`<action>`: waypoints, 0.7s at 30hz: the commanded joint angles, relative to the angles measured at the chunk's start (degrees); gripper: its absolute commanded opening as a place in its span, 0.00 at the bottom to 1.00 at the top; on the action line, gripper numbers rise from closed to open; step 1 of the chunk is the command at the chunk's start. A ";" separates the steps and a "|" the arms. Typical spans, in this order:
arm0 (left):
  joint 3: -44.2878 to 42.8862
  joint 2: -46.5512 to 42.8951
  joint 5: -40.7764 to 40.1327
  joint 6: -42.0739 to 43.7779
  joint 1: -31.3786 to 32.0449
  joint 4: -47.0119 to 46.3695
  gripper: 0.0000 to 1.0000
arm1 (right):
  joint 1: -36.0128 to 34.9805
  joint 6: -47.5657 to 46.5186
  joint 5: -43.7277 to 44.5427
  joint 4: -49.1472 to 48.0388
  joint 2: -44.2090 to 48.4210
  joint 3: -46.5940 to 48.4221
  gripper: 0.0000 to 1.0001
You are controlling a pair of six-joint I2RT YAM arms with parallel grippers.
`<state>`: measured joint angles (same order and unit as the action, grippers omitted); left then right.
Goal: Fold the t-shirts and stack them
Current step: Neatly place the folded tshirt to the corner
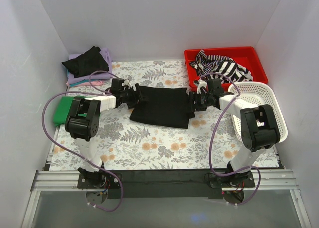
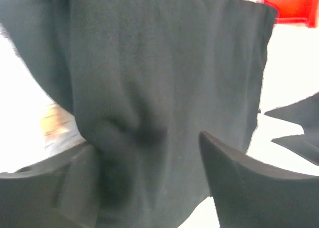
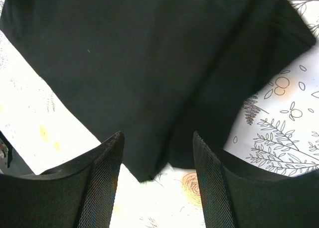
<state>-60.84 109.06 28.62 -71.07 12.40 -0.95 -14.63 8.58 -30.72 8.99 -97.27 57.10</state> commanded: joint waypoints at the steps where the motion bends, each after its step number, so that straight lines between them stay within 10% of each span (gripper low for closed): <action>1: 3.01 8.08 8.27 -0.73 3.24 4.21 0.67 | -0.13 -1.02 -0.83 -0.47 -0.72 0.12 0.63; 2: 2.40 9.15 9.16 -1.78 4.20 2.46 0.43 | -0.13 -1.11 -0.75 -0.47 -0.81 -0.06 0.63; 6: -0.50 13.19 11.80 -5.13 6.14 -2.83 0.00 | -0.13 -1.20 -0.13 -0.29 -0.20 -0.76 0.63; 13: -12.69 14.96 14.19 -4.79 6.32 -3.45 0.00 | -0.13 -1.11 0.05 -0.12 0.77 -1.29 0.63; 21: -48.46 17.06 7.25 6.89 0.70 24.83 0.00 | -0.04 -0.93 -0.13 -0.29 1.56 -1.91 0.63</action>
<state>-98.65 129.08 40.62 -70.41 16.58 13.56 -14.63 8.58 -30.20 9.21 -97.82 55.37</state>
